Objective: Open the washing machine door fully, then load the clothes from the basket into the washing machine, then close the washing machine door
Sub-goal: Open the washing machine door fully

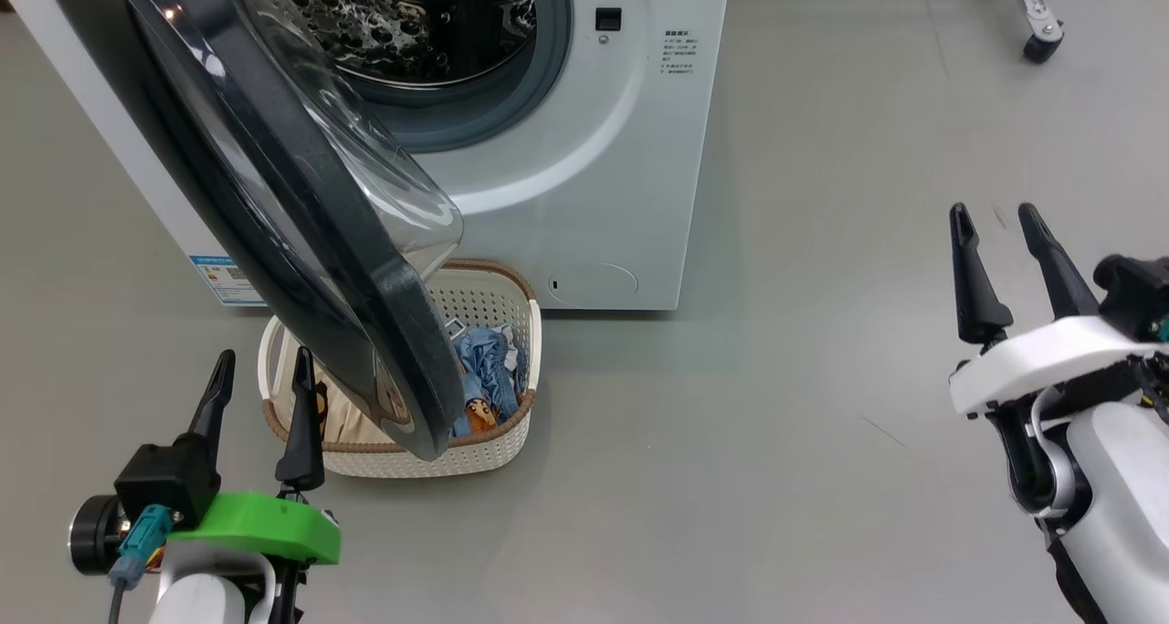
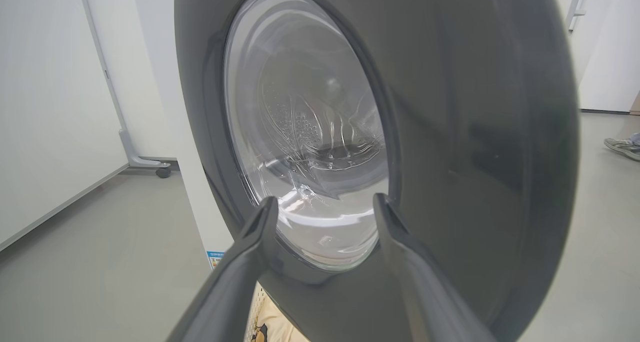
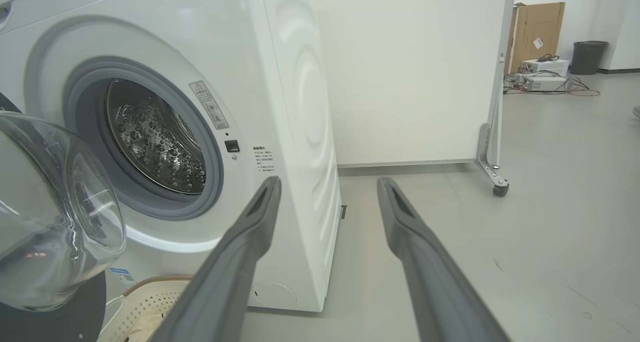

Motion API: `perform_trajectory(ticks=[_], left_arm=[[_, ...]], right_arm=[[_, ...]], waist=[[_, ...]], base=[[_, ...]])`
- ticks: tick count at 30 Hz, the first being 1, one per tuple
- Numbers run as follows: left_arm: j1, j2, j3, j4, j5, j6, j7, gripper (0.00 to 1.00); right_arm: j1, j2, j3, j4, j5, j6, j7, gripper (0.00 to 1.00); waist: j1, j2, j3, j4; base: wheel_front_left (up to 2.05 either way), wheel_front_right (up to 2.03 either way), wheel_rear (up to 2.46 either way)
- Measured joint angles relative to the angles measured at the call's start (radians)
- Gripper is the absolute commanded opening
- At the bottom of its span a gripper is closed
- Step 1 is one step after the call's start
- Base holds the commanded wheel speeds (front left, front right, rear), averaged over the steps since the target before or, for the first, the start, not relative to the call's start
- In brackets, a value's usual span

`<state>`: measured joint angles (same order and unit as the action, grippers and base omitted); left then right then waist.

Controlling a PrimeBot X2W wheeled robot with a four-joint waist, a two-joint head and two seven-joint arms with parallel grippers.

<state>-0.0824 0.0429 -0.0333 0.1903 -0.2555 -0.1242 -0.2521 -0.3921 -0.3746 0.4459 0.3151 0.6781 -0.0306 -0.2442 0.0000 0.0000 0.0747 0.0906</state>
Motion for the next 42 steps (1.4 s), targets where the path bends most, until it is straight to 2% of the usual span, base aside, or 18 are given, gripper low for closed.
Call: perform_trajectory(ticks=[4, 7, 13, 18, 30, 42], left_arm=[[0.026, 0.0, 0.009, -0.005, 0.0, 0.0, 0.0, 1.0], [0.041, 0.0, 0.014, -0.008, 0.0, 0.0, 0.0, 1.0], [0.057, 0.0, 0.026, -0.012, 0.0, 0.0, 0.0, 1.0], [0.067, 0.0, 0.025, -0.014, 0.0, 0.0, 0.0, 1.0], [0.104, -0.001, 0.038, -0.012, 0.0, 0.0, 0.0, 1.0], [0.122, -0.001, 0.043, 0.005, 0.019, 0.0, 0.0, 1.0]], right_arm=[[0.1, 0.007, -0.037, 0.008, 0.012, -0.033, -0.006, 1.0], [0.145, 0.002, -0.054, 0.008, 0.004, -0.043, -0.006, 1.0], [0.201, -0.036, -0.049, -0.005, -0.089, -0.053, -0.006, 1.0], [0.246, -0.03, -0.085, -0.063, -0.137, -0.068, -0.006, 1.0], [0.354, 0.016, -0.157, -0.133, -0.215, -0.085, -0.006, 1.0], [0.42, 0.04, -0.188, -0.185, -0.285, -0.086, -0.006, 1.0]], waist=[[0.0, 0.0, -0.018, -0.021], [0.0, 0.0, -0.025, -0.034], [0.0, 0.0, -0.034, -0.056], [0.0, 0.0, -0.038, -0.064], [0.0, 0.0, -0.056, -0.067], [0.0, 0.0, -0.064, -0.064]], base=[[0.0, 0.0, 0.0], [0.0, 0.0, 0.0], [0.0, 0.0, 0.0], [0.0, 0.0, 0.0], [0.0, 0.0, 0.0], [0.0, 0.0, 0.0]])
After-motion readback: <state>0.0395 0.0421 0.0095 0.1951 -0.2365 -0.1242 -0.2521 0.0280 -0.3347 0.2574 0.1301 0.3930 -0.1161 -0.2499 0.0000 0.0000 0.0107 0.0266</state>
